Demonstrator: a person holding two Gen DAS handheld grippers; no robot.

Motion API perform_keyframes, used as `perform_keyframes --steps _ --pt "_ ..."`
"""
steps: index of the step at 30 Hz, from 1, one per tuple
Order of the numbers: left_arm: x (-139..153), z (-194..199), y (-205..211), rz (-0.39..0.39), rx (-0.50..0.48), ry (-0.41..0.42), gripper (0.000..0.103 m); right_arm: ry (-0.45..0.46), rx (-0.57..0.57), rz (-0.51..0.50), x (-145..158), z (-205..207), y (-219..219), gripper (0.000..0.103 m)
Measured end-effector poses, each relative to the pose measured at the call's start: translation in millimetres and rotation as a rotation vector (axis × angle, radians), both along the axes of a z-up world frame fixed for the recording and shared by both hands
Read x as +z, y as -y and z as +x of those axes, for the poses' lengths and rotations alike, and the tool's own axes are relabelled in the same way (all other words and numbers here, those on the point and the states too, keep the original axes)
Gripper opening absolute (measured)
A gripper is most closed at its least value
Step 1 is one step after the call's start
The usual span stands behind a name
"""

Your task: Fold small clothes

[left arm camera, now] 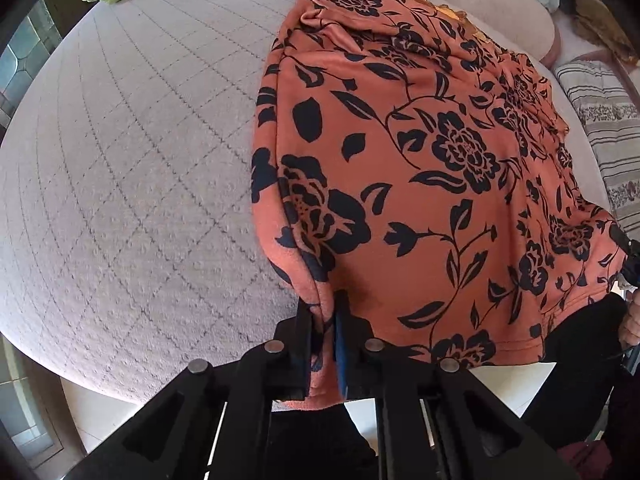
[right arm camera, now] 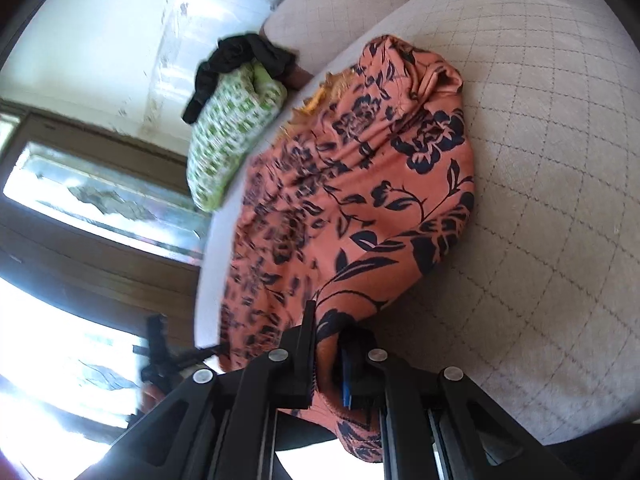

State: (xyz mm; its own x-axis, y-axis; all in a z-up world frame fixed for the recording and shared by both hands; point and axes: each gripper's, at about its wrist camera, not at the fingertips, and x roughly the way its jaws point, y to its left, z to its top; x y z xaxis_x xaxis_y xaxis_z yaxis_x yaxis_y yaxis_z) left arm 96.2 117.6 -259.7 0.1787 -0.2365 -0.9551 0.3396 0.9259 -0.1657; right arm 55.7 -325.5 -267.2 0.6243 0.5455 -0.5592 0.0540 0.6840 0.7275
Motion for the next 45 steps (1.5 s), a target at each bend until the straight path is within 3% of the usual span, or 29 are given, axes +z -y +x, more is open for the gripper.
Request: perform_keyframes --steps 2,6,10,14,16,17,19,20,21,23,25,27,30,33,37,39,41,43,45 --pt "7 5 -1 -0.036 0.007 0.007 0.007 0.013 0.009 -0.007 5 6 0 0.009" --pt "40 35 1 -0.181 0.033 0.041 0.007 0.097 -0.019 0.004 36 34 14 0.009" --pt "86 104 22 -0.293 0.056 0.105 0.007 0.178 -0.124 0.006 73 91 52 0.009" --pt "100 206 53 -0.268 0.198 0.179 0.013 0.121 -0.267 0.072 61 174 106 0.013" --pt "88 245 58 -0.184 0.344 0.204 0.024 0.029 -0.331 0.136 33 212 129 0.016" --pt "78 254 60 -0.137 0.419 0.213 0.024 -0.008 -0.370 0.168 18 221 138 0.023" --pt "64 248 62 -0.146 0.491 0.238 0.024 -0.012 -0.418 0.247 -5 219 152 0.039" --pt "61 238 61 -0.163 0.510 0.261 0.024 0.007 -0.435 0.272 -11 213 157 0.061" --pt "61 225 61 -0.179 0.527 0.291 0.024 0.029 -0.468 0.276 -14 203 161 0.076" --pt "64 187 64 -0.206 0.574 0.377 0.029 0.107 -0.528 0.228 -12 176 165 0.076" --pt "64 159 74 -0.220 0.605 0.416 0.053 0.127 -0.470 0.115 2 166 152 0.076" --pt "62 142 86 -0.227 0.612 0.427 0.054 0.143 -0.383 -0.027 20 167 124 0.074" --pt "58 139 109 -0.238 0.530 0.359 0.054 0.140 -0.173 -0.255 42 186 52 0.067" --pt "46 140 120 -0.161 0.499 0.364 0.054 0.072 0.020 -0.343 33 215 -15 0.056" --pt "36 157 110 -0.216 0.535 0.283 0.054 -0.008 0.144 -0.465 15 281 -78 0.054" --pt "35 167 109 -0.203 0.531 0.257 0.054 -0.006 0.109 -0.502 16 321 -91 0.054" --pt "35 177 108 -0.206 0.528 0.248 0.054 0.006 0.003 -0.571 27 370 -92 0.054" --pt "38 186 101 -0.246 0.545 0.238 0.054 0.023 -0.181 -0.519 43 404 -73 0.054" --pt "39 193 90 -0.297 0.563 0.232 0.054 0.080 -0.340 -0.434 65 406 -51 0.054"
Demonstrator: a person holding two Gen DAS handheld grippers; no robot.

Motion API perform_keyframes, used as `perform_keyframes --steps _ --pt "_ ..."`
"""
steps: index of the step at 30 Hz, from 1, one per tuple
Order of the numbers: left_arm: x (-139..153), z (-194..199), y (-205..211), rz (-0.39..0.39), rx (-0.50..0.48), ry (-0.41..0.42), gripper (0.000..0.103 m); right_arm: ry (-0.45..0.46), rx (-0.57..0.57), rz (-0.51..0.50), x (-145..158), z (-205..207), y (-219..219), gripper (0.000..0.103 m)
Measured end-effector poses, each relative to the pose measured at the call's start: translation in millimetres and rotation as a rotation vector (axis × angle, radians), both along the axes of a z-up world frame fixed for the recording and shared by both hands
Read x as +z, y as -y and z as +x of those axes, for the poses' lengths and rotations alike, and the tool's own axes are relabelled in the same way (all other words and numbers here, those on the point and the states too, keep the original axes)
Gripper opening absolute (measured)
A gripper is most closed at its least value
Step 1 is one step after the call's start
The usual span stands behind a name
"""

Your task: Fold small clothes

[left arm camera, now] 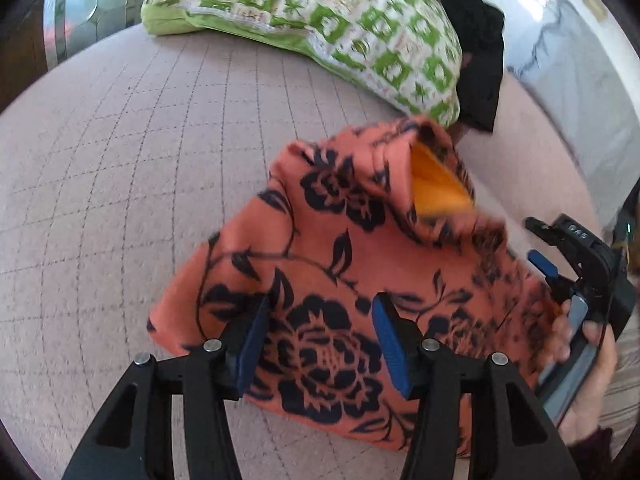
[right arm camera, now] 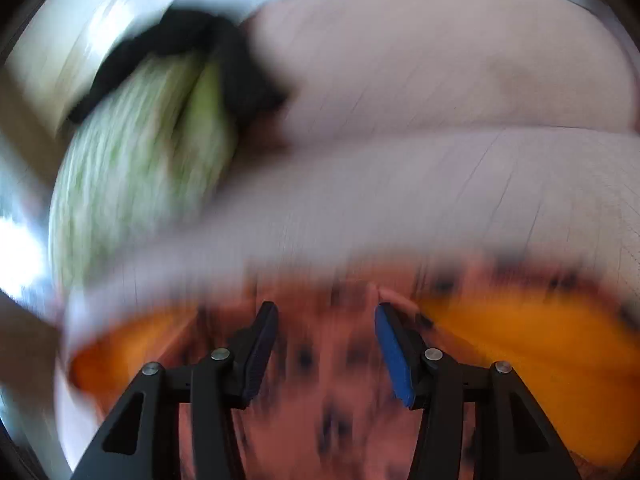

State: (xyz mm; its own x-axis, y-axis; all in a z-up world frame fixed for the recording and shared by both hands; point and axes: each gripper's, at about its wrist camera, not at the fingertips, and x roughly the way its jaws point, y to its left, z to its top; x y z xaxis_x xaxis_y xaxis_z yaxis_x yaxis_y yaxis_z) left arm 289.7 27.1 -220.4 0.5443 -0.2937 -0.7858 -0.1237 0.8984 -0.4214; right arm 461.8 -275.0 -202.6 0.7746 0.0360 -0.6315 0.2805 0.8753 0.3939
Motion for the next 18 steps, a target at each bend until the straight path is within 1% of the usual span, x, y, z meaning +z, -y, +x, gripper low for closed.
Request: perform_keyframes --steps 1,3,5,6,7,9,10,11,12,13,15,16,17,18 --pt "1 2 -7 -0.013 0.015 0.006 0.054 0.028 -0.014 0.023 8 -7 6 0.054" --pt "4 4 -18 0.001 0.062 0.013 0.054 0.052 0.026 0.025 18 -30 11 0.055" --pt "5 6 -27 0.022 0.119 0.012 0.054 0.036 0.082 0.010 19 -60 18 0.055" --pt "6 7 -31 0.019 0.137 0.009 0.054 0.025 0.112 0.014 16 -68 11 0.055" --pt "5 6 -36 0.012 0.156 -0.002 0.054 0.013 0.151 0.031 15 -84 9 0.055" --pt "2 2 -44 0.021 0.210 -0.045 0.056 -0.009 0.211 0.087 4 -130 14 0.057" --pt "-1 0 -45 0.026 0.227 -0.068 0.056 -0.017 0.223 0.134 -3 -158 19 0.059" --pt "-5 -4 -46 0.026 0.222 -0.094 0.056 -0.022 0.218 0.177 -12 -176 25 0.065" --pt "-9 -6 -46 0.021 0.210 -0.117 0.056 -0.027 0.202 0.242 -23 -201 33 0.069" --pt "-14 -11 -45 0.006 0.194 -0.140 0.056 -0.032 0.188 0.290 -31 -217 34 0.069" --pt "-13 -24 -41 -0.013 0.173 -0.123 0.056 -0.070 0.145 0.406 -57 -250 44 0.070" --pt "-13 -30 -36 -0.049 0.147 -0.125 0.058 -0.085 0.110 0.479 -73 -266 54 0.070" --pt "-15 -33 -32 -0.104 0.119 -0.132 0.061 -0.091 0.078 0.538 -83 -272 58 0.070" --pt "-19 -35 -28 -0.163 0.092 -0.147 0.065 -0.094 0.040 0.597 -94 -279 65 0.071"
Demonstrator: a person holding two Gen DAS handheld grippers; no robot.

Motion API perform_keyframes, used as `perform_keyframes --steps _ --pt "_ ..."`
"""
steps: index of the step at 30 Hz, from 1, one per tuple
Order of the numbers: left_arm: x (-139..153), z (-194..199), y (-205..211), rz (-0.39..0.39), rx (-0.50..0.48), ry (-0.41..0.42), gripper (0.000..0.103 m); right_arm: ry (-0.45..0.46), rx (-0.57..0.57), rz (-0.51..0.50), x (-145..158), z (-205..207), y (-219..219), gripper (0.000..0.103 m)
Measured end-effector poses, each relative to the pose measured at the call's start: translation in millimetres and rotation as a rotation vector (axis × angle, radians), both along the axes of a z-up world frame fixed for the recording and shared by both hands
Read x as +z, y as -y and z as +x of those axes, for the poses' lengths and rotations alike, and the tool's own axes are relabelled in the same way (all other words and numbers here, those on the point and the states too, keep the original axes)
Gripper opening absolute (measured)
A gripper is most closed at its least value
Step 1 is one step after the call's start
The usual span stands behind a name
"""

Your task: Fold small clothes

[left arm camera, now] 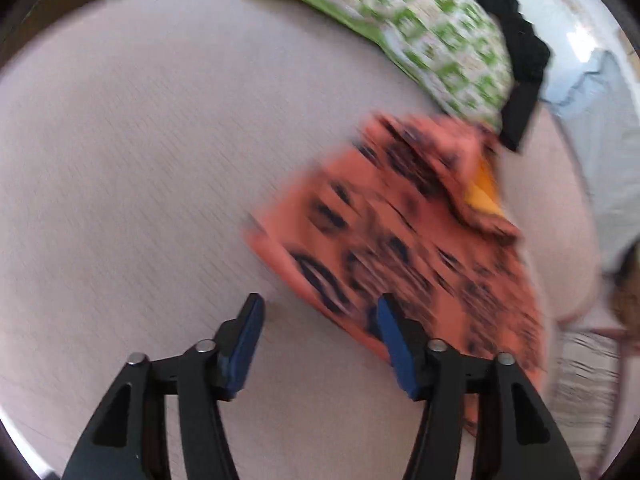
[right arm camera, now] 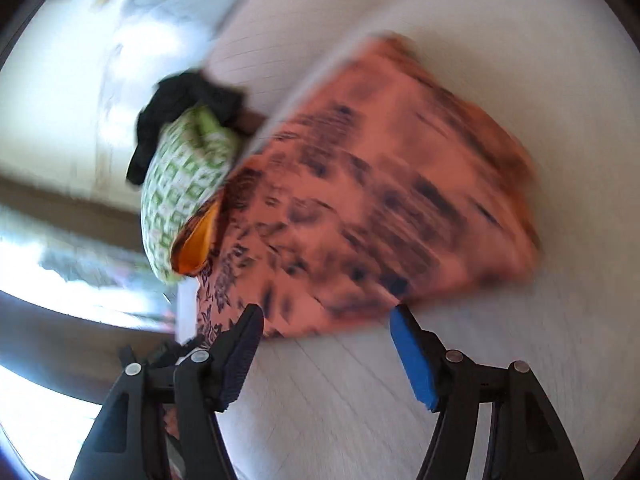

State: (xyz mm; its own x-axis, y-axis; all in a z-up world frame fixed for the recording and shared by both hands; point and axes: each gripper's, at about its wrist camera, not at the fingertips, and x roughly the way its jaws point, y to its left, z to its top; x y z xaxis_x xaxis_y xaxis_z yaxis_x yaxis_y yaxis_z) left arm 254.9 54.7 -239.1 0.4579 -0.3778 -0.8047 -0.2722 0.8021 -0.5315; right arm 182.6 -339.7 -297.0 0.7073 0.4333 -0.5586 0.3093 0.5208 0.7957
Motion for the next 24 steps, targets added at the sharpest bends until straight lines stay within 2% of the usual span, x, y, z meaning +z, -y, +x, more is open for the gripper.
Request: perform_keyframes --steps 1,3,4,5,9,12,14,15,16,17,19,20,22,24 --pt "-5 -5 4 -0.059 -0.023 -0.014 0.067 -0.016 -0.051 0.061 -12 -5 8 0.071" --pt "-7 -4 13 -0.079 -0.039 -0.011 0.075 -0.001 -0.128 0.142 -22 -7 17 0.071" --pt "-7 0 16 -0.092 -0.040 -0.002 0.081 0.030 -0.162 0.155 -22 -6 21 0.071" --pt "-7 2 16 -0.112 -0.031 0.002 0.083 0.054 -0.173 0.143 -20 -1 21 0.070" --pt "-16 21 11 -0.247 0.104 0.024 0.095 0.070 -0.179 0.154 -26 28 20 0.071" --pt "-19 31 9 -0.318 0.192 0.085 0.094 0.120 -0.205 0.187 -27 47 21 0.071" --pt "-22 37 7 -0.324 0.242 0.109 0.069 0.143 -0.221 0.186 -29 60 21 0.071" --pt "-23 38 6 -0.313 0.249 0.106 0.037 0.144 -0.213 0.157 -26 66 21 0.071" --pt "-26 39 4 -0.295 0.233 0.089 0.020 0.148 -0.198 0.108 -21 71 22 0.071" --pt "-30 43 6 -0.266 0.215 0.082 0.018 0.151 -0.197 0.076 -18 73 21 0.068" --pt "-30 43 5 -0.263 0.216 0.098 0.016 0.120 -0.202 -0.004 -15 82 19 0.050" --pt "-29 44 6 -0.255 0.214 0.100 0.016 0.096 -0.204 -0.032 -17 83 20 0.029" --pt "-26 46 7 -0.231 0.209 0.100 0.013 0.098 -0.210 -0.023 -18 83 22 0.025" --pt "-21 47 11 -0.227 0.219 0.108 0.012 0.109 -0.206 -0.114 -8 77 17 0.023"
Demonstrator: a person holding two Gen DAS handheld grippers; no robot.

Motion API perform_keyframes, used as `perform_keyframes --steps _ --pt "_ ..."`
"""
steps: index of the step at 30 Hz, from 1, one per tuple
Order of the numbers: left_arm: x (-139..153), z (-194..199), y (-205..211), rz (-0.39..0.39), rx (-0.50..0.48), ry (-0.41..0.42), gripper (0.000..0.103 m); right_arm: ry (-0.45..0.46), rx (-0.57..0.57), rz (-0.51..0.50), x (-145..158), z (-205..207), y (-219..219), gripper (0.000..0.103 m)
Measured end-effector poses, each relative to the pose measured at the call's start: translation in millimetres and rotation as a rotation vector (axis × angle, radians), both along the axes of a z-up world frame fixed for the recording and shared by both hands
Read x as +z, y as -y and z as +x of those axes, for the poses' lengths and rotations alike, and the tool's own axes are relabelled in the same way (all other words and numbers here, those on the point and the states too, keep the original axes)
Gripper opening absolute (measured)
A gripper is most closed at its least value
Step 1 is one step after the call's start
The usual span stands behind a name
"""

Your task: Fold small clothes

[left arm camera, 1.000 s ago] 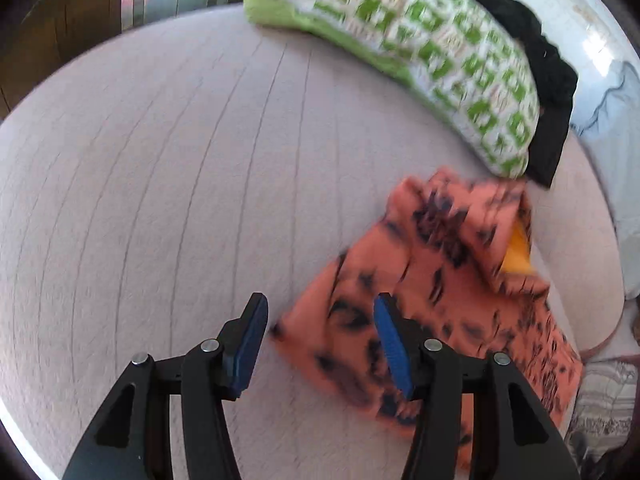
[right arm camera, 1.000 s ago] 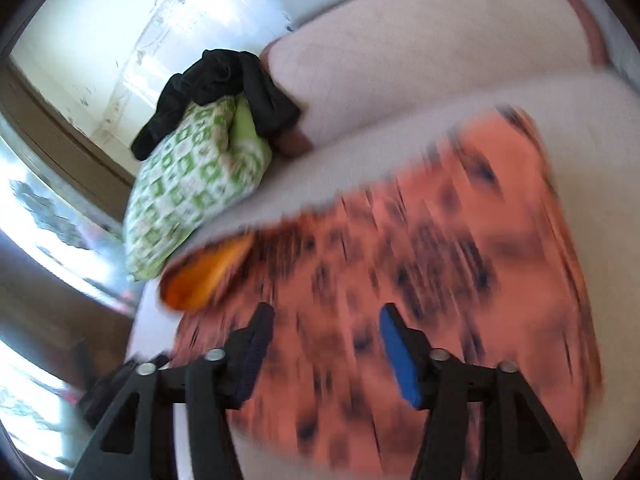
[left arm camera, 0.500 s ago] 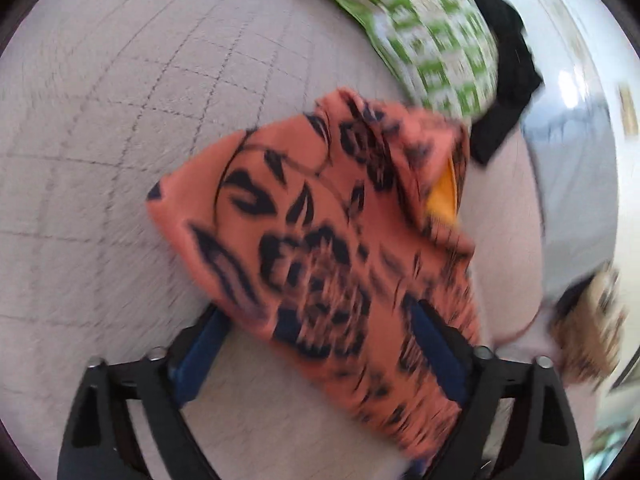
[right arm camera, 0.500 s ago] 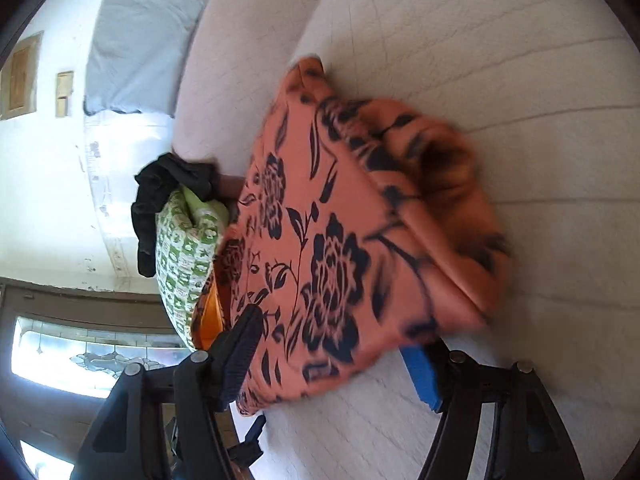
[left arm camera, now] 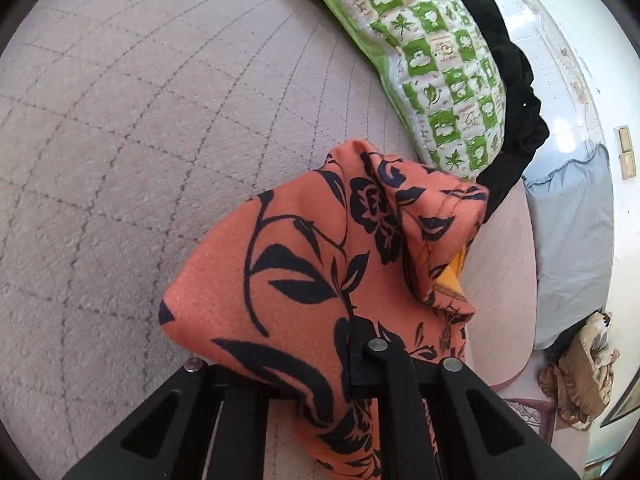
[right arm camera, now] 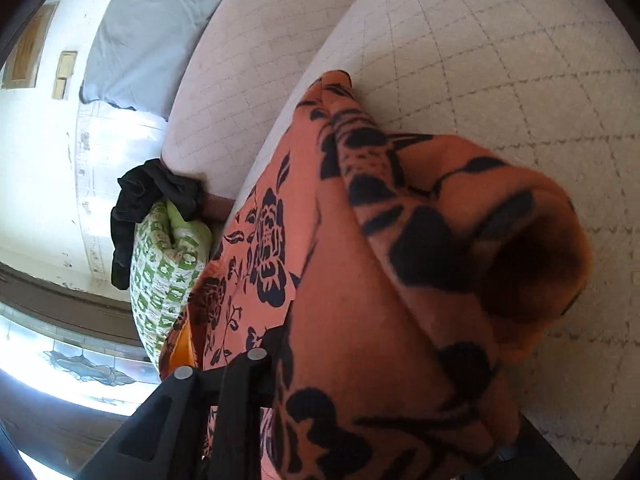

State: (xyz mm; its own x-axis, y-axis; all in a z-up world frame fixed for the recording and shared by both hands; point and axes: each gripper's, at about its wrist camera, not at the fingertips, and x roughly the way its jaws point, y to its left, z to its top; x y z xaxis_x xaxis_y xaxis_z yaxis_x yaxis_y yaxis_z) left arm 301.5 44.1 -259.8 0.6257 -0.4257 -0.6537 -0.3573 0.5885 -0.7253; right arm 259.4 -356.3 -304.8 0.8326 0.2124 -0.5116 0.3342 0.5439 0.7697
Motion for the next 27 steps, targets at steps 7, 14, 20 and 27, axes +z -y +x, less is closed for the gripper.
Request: perform_keyframes --steps 7,14,20,27 --pt "40 -52 -6 0.136 -0.068 0.032 0.011 0.072 -0.020 -0.155 36 -57 -19 0.019" --pt "43 -170 -36 0.174 -0.131 -0.002 0.011 0.047 0.040 -0.139 44 -157 -42 0.018" --pt "37 -248 -49 0.229 -0.221 -0.049 0.013 -0.129 0.149 -0.045 12 -220 -43 0.024" --pt "109 -285 -64 0.322 -0.233 0.042 0.014 -0.216 0.135 -0.063 40 -277 -14 0.035"
